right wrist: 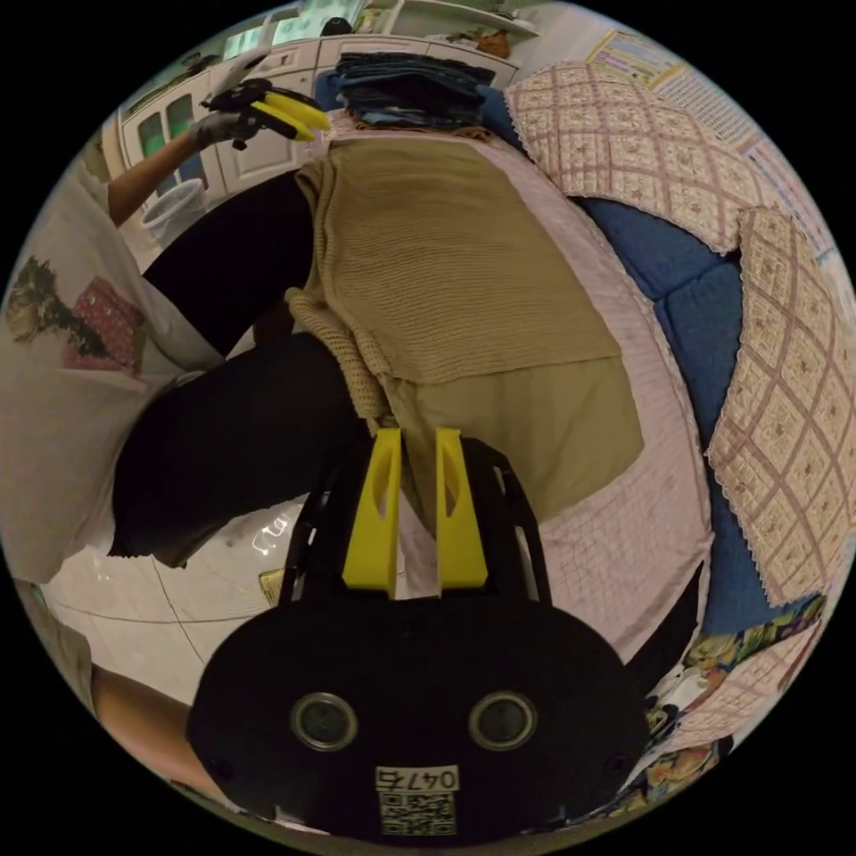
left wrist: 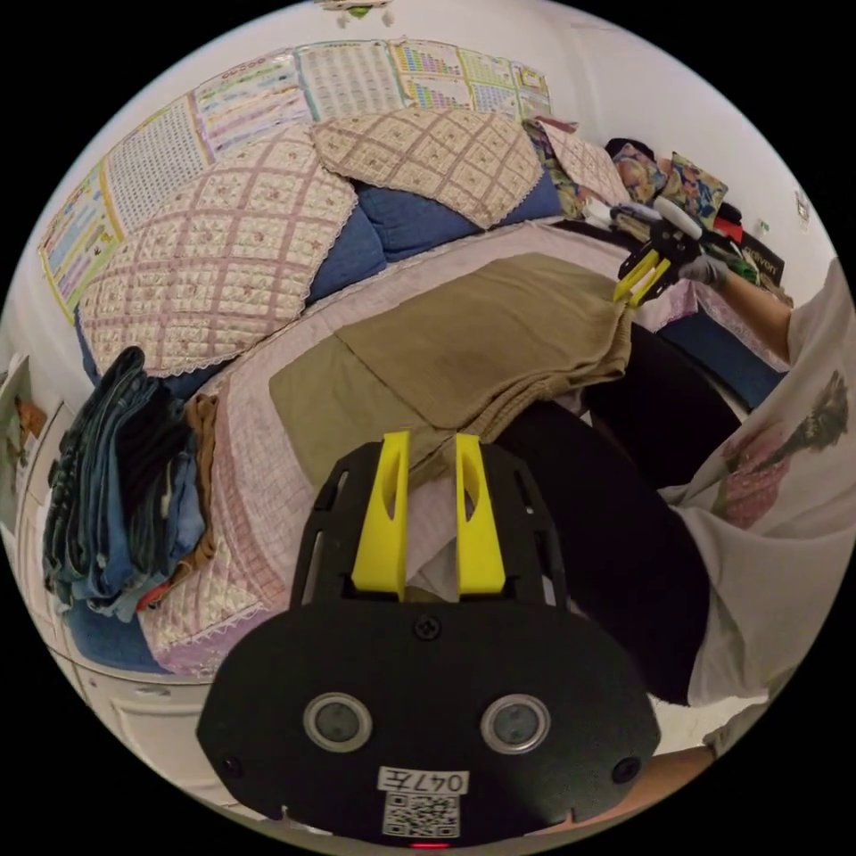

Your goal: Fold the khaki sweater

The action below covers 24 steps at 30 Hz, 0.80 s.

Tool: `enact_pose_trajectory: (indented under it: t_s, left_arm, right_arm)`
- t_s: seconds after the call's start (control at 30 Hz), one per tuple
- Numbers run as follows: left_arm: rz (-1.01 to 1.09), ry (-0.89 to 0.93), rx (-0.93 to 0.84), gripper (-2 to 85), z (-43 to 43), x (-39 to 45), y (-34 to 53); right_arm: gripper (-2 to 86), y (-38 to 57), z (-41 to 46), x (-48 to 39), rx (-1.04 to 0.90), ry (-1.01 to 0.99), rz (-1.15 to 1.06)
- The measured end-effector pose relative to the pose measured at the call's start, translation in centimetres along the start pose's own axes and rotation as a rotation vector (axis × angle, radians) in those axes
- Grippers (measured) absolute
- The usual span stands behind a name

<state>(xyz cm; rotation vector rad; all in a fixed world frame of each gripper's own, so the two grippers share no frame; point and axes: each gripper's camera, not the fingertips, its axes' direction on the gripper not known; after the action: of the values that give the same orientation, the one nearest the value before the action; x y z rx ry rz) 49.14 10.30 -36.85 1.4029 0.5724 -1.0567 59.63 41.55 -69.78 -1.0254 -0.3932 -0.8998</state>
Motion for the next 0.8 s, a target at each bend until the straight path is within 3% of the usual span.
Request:
enact_pose_trajectory:
  t_s: [0.17,0.57,0.8]
  left_arm:
    - [0.111,-0.055,-0.15,8.8,3.1,1.1,-3.3]
    - [0.235,-0.175,-0.174,10.7,7.2,3.9,-10.5]
    - [0.243,-0.106,-0.188,8.2,8.1,2.8,-13.9]
  right_arm:
    - [-1.0,-0.7,-0.8,0.7,0.069,0.068,0.088]
    - [-1.1,-3.0,-1.3,4.0,0.132,0.103,0.217]
    - [-1.1,-3.2,-0.7,5.6,0.134,0.089,0.222]
